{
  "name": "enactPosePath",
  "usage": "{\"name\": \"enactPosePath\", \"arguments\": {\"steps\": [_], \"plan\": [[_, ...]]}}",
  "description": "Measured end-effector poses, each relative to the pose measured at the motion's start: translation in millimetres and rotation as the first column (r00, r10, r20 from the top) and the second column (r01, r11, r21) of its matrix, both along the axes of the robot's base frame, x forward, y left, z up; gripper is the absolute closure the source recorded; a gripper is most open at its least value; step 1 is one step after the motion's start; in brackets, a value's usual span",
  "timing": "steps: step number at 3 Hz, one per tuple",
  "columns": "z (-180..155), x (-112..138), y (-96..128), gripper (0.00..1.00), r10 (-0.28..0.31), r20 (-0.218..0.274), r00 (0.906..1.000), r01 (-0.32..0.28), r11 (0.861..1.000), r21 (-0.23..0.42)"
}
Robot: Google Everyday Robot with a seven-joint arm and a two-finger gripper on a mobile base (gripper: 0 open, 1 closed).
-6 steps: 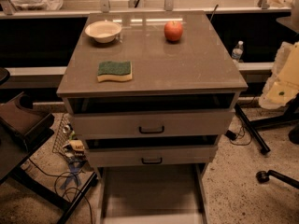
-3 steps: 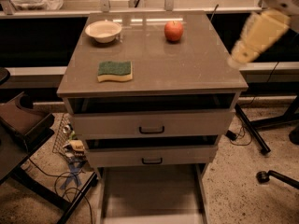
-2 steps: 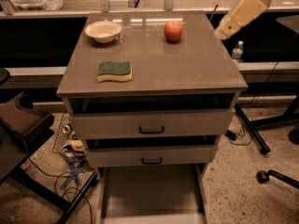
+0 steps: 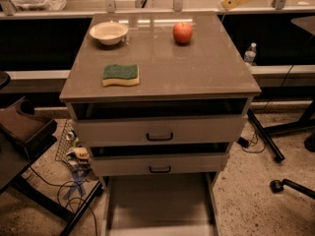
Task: Place apple into bottom drawer
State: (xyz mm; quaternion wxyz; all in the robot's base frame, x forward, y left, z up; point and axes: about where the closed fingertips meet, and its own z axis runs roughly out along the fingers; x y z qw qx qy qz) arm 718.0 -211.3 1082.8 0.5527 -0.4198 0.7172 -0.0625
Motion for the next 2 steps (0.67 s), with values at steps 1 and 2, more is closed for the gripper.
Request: {"name": "enactPosePath", "arguments": {"steps": [1, 2], "plan": [[0, 0, 0, 0.0, 0.0, 0.0, 1.0, 0.0, 1.0, 0.0], [-23, 42, 8, 0.0, 0.004, 0.007, 1.0, -0.005, 0.996, 0.091]]}}
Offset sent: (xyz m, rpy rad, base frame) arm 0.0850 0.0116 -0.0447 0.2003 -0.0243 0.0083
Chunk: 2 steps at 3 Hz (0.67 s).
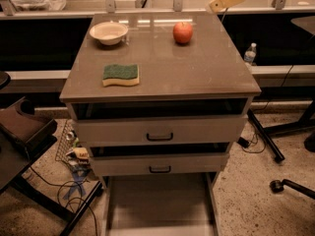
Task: Place apple into bottom drawer
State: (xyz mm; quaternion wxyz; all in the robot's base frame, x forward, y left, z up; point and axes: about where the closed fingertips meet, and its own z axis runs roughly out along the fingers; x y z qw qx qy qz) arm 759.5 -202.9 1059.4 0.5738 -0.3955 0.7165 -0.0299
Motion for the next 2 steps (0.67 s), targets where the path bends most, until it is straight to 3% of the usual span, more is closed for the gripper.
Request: {"name": "enactPosePath", "arguments": {"steps": [1, 2], "plan": [[-39, 56, 10, 0.0, -0.01, -0.031, 0.9995, 0.012, 0.996, 0.085], [-80, 101, 18, 0.0, -0.029, -0.08, 0.9964, 0.043, 0.984, 0.176]]}}
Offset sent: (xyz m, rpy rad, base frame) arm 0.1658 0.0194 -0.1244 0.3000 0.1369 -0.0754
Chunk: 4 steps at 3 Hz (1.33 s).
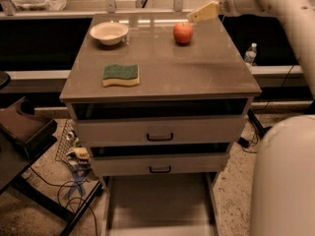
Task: Place apple into bottom drawer
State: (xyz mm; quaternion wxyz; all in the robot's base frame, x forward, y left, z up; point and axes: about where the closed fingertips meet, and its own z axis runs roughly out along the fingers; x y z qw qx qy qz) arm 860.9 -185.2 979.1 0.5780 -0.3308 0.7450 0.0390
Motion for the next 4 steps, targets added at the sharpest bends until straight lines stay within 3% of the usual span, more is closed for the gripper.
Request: {"name": "enactPosePath", "arguments": {"steps": [1, 2, 4], "plan": [[-50, 31, 25, 0.0, 0.025, -0.088, 0.9958, -0.012, 0.989, 0.148], [-76, 42, 47, 0.0, 0.065, -0.134, 0.9888, -0.032, 0.972, 0.232], [-103, 54, 87, 0.0, 0.148, -0.164, 0.9754, -0.094, 0.951, 0.296]]}}
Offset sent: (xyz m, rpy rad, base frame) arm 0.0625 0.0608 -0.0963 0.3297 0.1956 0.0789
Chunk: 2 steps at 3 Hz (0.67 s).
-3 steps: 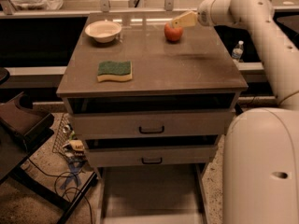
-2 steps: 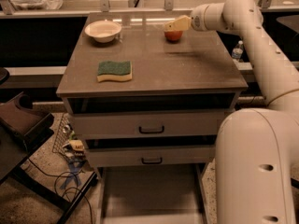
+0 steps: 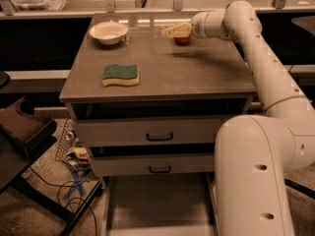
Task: Place apple into bottom drawer
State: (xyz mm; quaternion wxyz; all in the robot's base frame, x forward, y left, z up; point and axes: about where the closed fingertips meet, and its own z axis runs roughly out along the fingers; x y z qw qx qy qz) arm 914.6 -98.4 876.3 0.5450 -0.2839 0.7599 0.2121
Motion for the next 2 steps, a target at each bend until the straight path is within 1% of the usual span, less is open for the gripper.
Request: {"name": "enactPosePath", "arguments": {"steps": [1, 2], "plan": [[-13, 4, 7, 0.14, 0.008, -0.015, 0.9999, -0.009, 1.0, -0.005], [-25, 7, 8, 0.38, 0.004, -0.031, 0.9995, -0.004, 1.0, -0.01]]}}
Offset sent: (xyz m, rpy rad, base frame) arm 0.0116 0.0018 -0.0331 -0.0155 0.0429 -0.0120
